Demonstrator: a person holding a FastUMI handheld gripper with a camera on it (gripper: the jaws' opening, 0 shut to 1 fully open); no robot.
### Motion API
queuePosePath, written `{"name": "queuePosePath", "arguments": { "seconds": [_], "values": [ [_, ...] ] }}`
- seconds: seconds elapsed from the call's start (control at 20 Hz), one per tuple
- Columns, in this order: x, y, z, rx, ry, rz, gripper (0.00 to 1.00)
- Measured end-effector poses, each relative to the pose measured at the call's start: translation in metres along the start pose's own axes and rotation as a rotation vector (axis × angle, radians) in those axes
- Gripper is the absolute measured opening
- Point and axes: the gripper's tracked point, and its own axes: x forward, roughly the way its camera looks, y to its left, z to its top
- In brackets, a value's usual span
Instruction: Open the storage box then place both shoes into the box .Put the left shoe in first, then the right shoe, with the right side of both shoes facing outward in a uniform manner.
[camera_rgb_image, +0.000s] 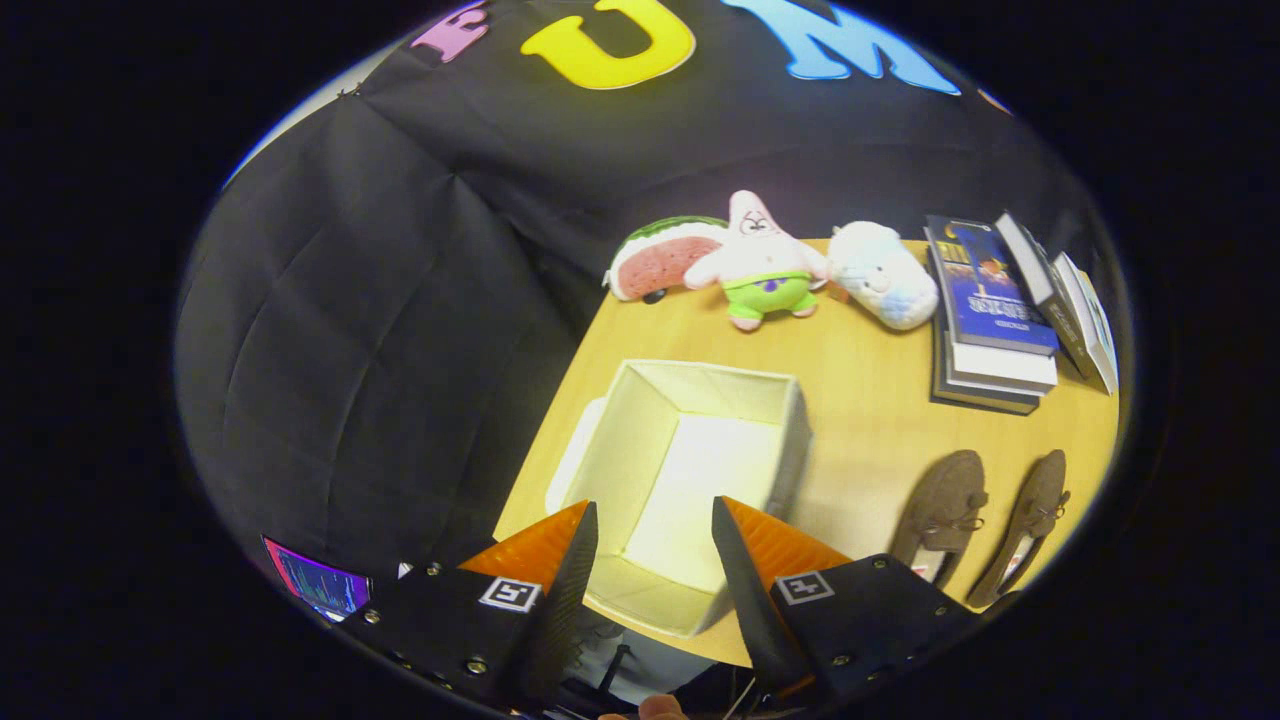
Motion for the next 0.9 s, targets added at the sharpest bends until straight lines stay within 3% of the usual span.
{"name": "queuePosePath", "arguments": {
  "seconds": [0.45, 0.7, 0.9],
  "values": [
    [-0.032, -0.118, -0.039, 0.128, 0.027, -0.127, 0.7],
    [-0.033, -0.152, -0.058, 0.166, 0.057, -0.166, 0.7],
    [-0.032, -0.188, -0.075, 0.16, 0.079, -0.249, 0.71]
  ]
}}
